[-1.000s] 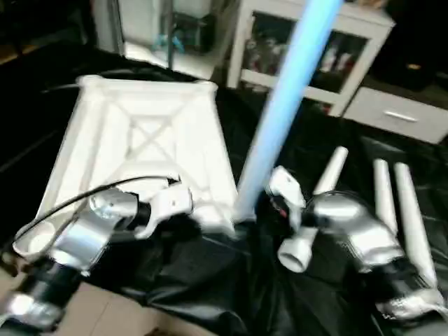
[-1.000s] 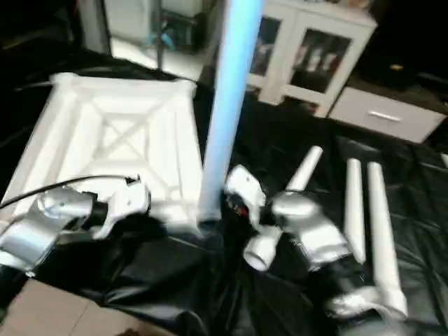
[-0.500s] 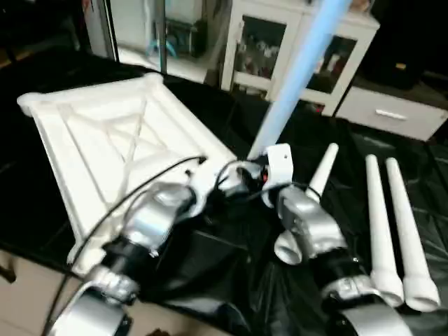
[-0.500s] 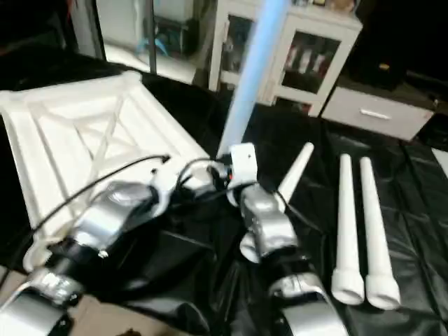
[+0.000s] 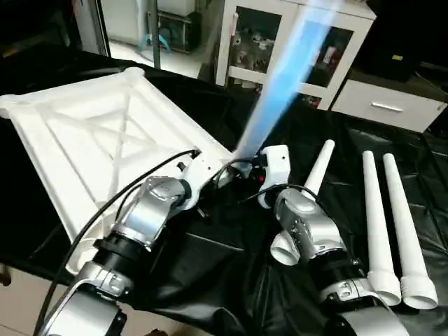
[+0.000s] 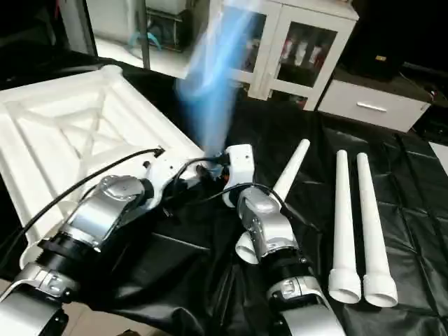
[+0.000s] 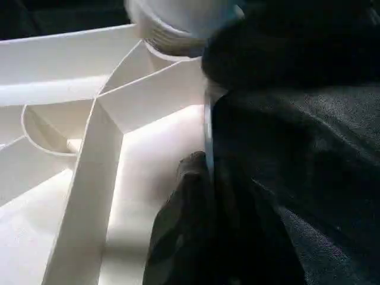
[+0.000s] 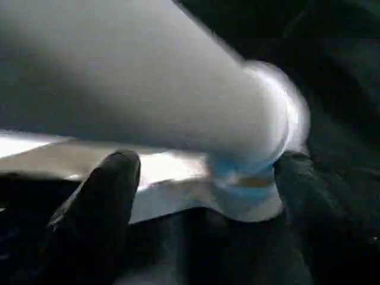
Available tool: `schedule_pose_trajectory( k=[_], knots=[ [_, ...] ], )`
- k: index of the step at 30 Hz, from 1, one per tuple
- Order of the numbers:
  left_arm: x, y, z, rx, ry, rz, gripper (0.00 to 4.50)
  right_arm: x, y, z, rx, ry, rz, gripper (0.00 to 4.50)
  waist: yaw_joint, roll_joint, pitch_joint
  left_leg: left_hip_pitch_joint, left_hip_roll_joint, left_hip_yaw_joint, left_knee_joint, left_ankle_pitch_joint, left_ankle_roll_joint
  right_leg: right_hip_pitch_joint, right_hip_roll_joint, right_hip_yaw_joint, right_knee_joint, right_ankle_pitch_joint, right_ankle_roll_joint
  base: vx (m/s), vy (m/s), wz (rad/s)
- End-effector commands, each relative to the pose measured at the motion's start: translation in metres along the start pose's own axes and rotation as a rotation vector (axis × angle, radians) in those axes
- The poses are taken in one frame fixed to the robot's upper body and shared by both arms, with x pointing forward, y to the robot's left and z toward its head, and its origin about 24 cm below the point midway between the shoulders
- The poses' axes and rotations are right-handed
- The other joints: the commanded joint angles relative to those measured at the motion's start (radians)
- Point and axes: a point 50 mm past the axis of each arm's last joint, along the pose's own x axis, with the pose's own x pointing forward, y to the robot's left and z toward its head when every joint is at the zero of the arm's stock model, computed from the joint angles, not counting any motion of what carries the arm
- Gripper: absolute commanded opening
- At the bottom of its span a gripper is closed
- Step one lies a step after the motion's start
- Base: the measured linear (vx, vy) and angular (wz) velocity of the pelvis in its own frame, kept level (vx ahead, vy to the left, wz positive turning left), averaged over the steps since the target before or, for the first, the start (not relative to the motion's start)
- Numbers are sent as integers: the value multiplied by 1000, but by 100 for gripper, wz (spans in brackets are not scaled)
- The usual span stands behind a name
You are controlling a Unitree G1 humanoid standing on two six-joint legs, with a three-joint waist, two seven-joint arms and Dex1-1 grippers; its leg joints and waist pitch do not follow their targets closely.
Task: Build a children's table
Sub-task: Pick table leg
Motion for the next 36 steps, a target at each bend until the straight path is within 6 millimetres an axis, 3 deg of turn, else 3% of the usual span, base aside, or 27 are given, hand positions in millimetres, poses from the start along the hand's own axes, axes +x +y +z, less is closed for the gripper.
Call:
schedule_pose_trajectory(
  k=[1, 5, 10, 27, 36],
  knots=[
    [1, -5, 6, 36, -31, -22, 0, 0, 5, 5, 6, -17, 58, 373, 5, 17, -61, 20, 81, -40, -82, -178, -13, 36, -87, 50, -68, -62, -223, 0, 0, 0],
    [0, -7, 5, 55, -23, -44, 0, -2, 6, 9, 5, -39, 104, 373, 8, 20, -60, 22, 84, -40, -82, -178, -8, 33, -87, 50, -68, -63, -232, 0, 0, 0],
    [-2, -7, 1, 77, -16, -49, 0, -5, 3, 7, -4, -35, 105, 373, 19, 21, -58, 25, 83, -39, -86, -201, -34, 31, -86, 50, -70, -89, -219, 0, 0, 0],
    [-7, -5, -15, 109, 17, -52, 0, -13, 15, 1, -69, -35, 171, 373, 16, 23, -54, 24, 84, -43, -93, -249, -50, 26, -87, 52, -78, -155, -191, 0, 0, 0],
    [-27, -13, -54, 189, 116, -162, 0, -32, 17, -8, -105, -24, 201, 373, 16, 23, -53, 26, 85, -42, -99, -245, -52, 27, -82, 52, -77, -135, -177, 0, 0, 0]
  ],
)
